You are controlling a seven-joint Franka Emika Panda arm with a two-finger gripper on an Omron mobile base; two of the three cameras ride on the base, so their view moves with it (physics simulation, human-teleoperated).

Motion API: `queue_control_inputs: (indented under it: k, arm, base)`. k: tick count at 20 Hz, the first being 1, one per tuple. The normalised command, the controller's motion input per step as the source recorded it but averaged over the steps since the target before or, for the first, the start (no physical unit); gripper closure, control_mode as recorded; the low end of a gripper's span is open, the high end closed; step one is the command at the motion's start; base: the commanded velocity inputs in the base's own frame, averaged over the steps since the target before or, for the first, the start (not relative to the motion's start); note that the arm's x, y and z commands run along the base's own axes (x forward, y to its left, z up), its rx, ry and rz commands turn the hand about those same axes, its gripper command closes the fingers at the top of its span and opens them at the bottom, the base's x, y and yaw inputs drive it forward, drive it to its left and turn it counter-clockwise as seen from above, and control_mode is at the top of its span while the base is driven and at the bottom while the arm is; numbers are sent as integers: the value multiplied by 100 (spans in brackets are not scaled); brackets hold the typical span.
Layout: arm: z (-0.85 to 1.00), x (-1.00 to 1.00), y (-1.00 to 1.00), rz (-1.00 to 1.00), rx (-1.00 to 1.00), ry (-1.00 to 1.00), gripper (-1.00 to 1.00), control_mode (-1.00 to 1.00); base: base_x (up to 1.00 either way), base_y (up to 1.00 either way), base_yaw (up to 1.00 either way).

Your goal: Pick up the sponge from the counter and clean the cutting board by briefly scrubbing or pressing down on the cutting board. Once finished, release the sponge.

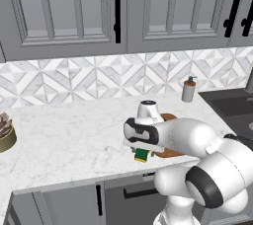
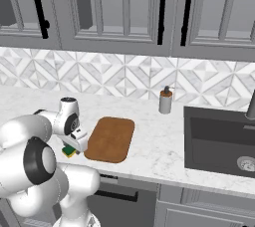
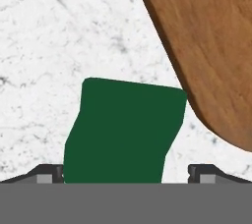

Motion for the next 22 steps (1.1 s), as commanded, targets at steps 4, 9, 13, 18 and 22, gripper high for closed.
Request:
queue_control_inputs:
  k: [4, 9, 13, 18, 22]
  arm:
    - [0, 0, 1, 0, 0, 0, -100, -100]
    - [-1, 0, 7, 0, 0, 0, -100, -100]
    - [-3, 0, 1, 0, 0, 0, -100, -100]
    - [-1, 0, 0, 0, 0, 0, -100, -100]
    - [-6, 0, 0, 0, 0, 0, -100, -100]
  base:
    - [0, 0, 0]
    - [0, 0, 0]
    - [0, 0, 0]
    - [0, 0, 0]
    - [0, 0, 0]
